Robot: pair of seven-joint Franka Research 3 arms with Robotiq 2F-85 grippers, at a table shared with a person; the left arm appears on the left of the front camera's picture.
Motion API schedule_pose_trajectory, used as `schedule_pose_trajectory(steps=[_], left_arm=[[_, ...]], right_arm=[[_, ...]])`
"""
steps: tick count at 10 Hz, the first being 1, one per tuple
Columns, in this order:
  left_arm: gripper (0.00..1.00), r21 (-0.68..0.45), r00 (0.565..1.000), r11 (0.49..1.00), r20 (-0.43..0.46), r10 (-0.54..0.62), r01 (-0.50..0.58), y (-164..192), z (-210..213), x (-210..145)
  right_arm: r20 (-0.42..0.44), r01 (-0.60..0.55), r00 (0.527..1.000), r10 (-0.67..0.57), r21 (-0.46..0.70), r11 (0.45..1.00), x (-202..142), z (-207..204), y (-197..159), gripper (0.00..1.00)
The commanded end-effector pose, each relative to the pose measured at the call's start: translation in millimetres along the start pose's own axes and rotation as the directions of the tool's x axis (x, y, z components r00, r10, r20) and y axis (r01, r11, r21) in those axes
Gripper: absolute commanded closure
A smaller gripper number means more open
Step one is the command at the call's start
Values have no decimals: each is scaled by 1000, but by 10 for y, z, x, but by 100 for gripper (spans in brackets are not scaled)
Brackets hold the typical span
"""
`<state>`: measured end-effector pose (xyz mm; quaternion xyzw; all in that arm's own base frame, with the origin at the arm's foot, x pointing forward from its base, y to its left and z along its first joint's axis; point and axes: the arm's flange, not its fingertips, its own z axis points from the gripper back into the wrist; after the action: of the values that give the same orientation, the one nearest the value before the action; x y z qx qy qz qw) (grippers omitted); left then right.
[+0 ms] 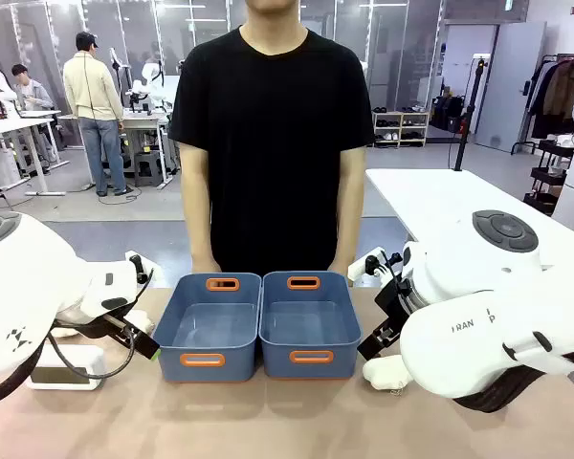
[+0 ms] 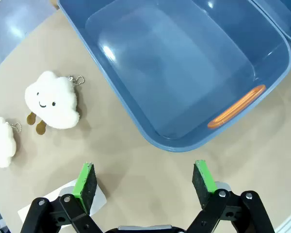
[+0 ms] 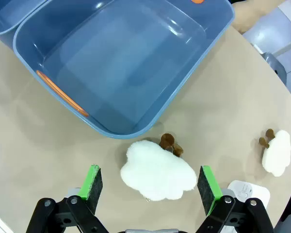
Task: Sort the digital clocks into the basket.
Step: Pick up the Digital clock from the table and place it into the empty Plastic storage basket.
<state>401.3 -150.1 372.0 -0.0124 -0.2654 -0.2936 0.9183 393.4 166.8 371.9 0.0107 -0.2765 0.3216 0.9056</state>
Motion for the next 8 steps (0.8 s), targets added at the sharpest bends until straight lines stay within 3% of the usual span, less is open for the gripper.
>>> schedule_pose_trajectory(steps=[1,8], left_arm=[[0,0,1000,1000,0,0,0,-2,0,1],[0,0,1000,1000,0,0,0,-2,0,1]], right_arm=[[0,0,1000,0,0,1000,0,0,0,0],[0,0,1000,0,0,1000,0,0,0,0]])
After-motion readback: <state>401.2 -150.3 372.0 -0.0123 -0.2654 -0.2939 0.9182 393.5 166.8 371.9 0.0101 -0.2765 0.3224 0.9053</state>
